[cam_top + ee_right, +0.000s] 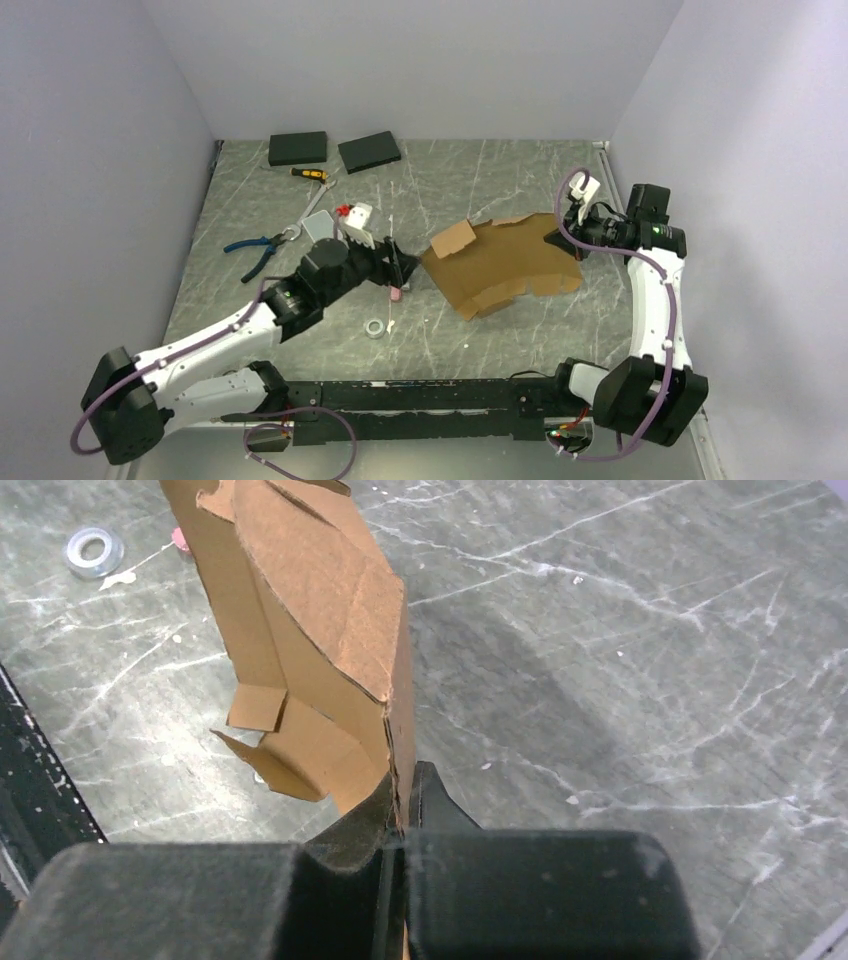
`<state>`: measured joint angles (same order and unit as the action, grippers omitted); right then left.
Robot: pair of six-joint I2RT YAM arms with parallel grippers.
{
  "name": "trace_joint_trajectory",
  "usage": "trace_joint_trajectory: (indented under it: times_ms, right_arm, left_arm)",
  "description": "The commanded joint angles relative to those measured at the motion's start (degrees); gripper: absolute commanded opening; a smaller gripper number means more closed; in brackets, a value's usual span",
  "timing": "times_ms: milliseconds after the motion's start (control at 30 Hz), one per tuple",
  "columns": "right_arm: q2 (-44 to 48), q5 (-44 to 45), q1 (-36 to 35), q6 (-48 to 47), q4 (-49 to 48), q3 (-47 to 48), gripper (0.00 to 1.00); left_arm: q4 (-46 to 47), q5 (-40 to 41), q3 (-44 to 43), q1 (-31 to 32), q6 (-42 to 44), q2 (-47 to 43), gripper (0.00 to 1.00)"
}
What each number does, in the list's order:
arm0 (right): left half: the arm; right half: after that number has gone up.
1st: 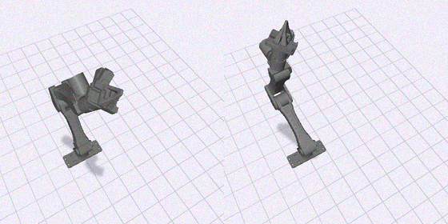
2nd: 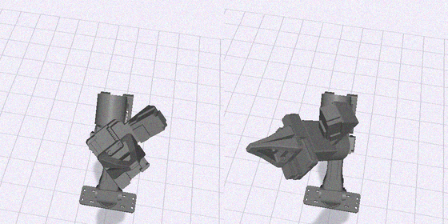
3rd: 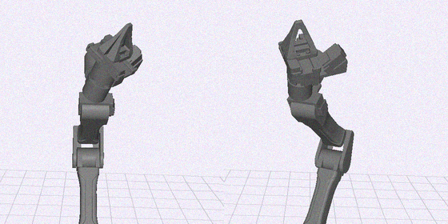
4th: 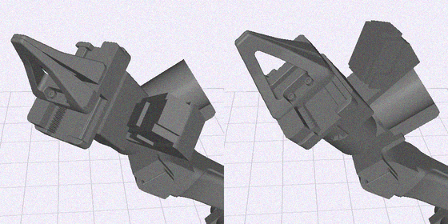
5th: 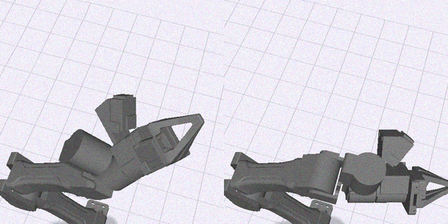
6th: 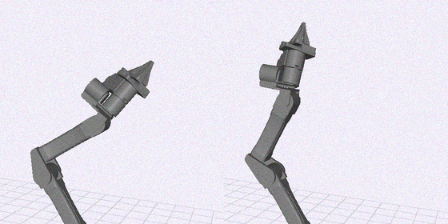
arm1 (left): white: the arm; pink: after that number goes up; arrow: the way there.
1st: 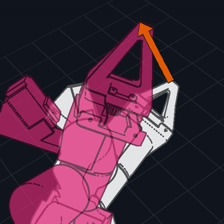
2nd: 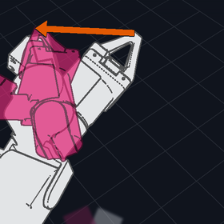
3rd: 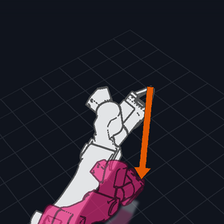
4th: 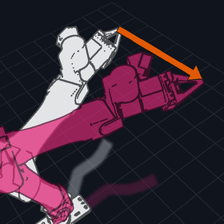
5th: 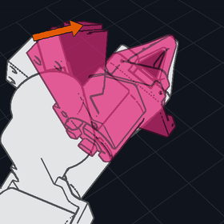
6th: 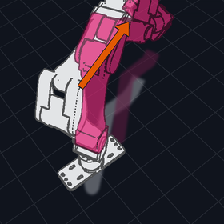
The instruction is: Fold the paper box
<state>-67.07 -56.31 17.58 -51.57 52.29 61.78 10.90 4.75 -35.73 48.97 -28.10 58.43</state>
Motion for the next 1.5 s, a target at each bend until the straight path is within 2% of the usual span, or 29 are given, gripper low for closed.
trace_joint_trajectory:
  times_ms: [0, 133, 233, 333, 367, 433, 533, 600, 833, 1000, 1200, 1300, 1467]
  right_arm:
    - [0.9, 1.8, 0.1, -2.2, -0.1, 0.4, 0.0]
    - [0.3, 1.8, 0.1, -2.0, 1.4, 1.6, 0.0]
    - [1.2, 1.8, 0.1, -1.6, 1.3, 1.5, 0.0]
    - [2.2, 1.3, 0.1, 0.6, 0.0, 1.3, 0.0]
    - [2.4, 1.0, 0.1, 1.0, -0.1, 1.3, 0.0]
    - [2.6, 0.8, 0.1, 1.6, -0.1, 1.5, 0.0]
    - [2.9, 1.3, 0.1, 2.3, -0.6, 1.4, 0.0]
    - [3.1, 1.8, 0.0, 2.5, -0.9, 1.3, 0.0]
    - [3.7, 2.4, -0.9, 4.3, -2.4, 1.0, 0.0]
    - [3.4, 2.5, -1.1, 4.2, -2.4, 1.0, 0.0]
    - [3.0, 2.7, -1.3, 4.3, -2.3, 1.0, 0.0]
    - [3.1, 2.6, -1.5, 4.5, -2.5, 1.0, 0.0]
    - [3.0, 2.3, -1.7, 4.8, -2.6, 0.8, 0.0]
  left_arm:
    - [-10.7, -7.3, -6.5, -6.8, 3.1, -3.6, 0.81]
    - [-10.2, -20.5, -9.9, -12.8, 2.9, -1.8, 0.81]
    - [-10.5, -24.6, -13.1, -14.0, 3.2, 3.0, 0.8]
    - [-12.4, -27.7, -16.5, -14.1, 3.7, 7.5, 0.94]
    - [-12.1, -28.3, -16.7, -14.1, 3.3, 8.5, 0.94]
    - [-10.0, -29.0, -15.3, -14.1, 2.3, 9.8, 0.87]
    - [-6.1, -28.0, -12.0, -14.2, -0.1, 10.9, 0.71]
    - [-3.9, -27.6, -10.0, -14.2, -1.8, 10.7, 0.67]
    - [4.5, -30.6, -5.4, -14.2, -5.3, 12.4, 0.64]
    - [8.1, -28.1, -3.0, -14.2, -7.5, 16.3, 0.49]
    - [11.1, -25.2, -1.6, -14.2, -8.3, 16.8, 0.33]
    - [12.6, -24.6, -1.1, -14.2, -9.0, 18.9, 0.21]
    - [18.1, -27.2, -2.6, -14.1, -11.0, 26.9, 0.14]
